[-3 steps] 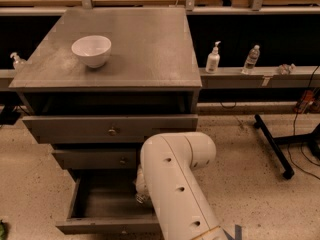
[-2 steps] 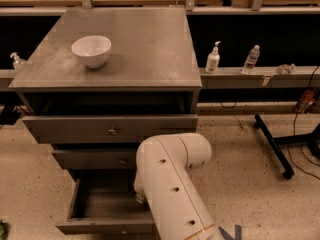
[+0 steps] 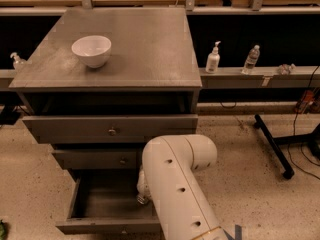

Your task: Pick 7up can from bottom drawer and place on counter

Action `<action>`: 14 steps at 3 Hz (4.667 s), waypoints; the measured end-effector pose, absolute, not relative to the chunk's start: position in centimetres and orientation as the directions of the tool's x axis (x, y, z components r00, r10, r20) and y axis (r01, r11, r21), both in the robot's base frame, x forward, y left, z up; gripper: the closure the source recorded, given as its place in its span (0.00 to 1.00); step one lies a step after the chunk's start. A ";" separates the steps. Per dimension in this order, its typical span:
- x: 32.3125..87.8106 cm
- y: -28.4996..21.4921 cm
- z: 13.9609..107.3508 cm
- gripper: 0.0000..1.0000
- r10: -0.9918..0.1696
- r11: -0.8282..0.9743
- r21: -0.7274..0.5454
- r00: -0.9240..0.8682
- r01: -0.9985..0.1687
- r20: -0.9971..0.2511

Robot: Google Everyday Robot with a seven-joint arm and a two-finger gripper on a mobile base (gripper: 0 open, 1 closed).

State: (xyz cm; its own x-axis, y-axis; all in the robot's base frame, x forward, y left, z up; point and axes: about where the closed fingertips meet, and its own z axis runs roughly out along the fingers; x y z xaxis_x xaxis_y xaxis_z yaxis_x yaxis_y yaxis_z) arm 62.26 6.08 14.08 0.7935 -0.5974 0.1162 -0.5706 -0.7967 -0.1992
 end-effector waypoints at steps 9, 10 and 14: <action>45.8 -0.6 48.9 1.00 -0.378 -0.605 -0.791 0.907 -0.089 0.187; 44.6 0.5 50.2 1.00 -0.333 -0.573 -0.817 0.928 -0.061 0.164; 47.6 -0.5 61.1 1.00 -0.260 -0.373 -0.913 0.927 0.163 0.272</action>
Offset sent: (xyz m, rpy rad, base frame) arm -0.0243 -0.0278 0.1059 0.2253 -0.2736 0.0264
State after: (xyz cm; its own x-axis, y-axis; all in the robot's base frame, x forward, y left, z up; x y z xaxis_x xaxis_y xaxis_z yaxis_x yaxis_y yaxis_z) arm 47.57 -0.46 61.09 0.9267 -0.2598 0.2716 0.1630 -0.3733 -0.9133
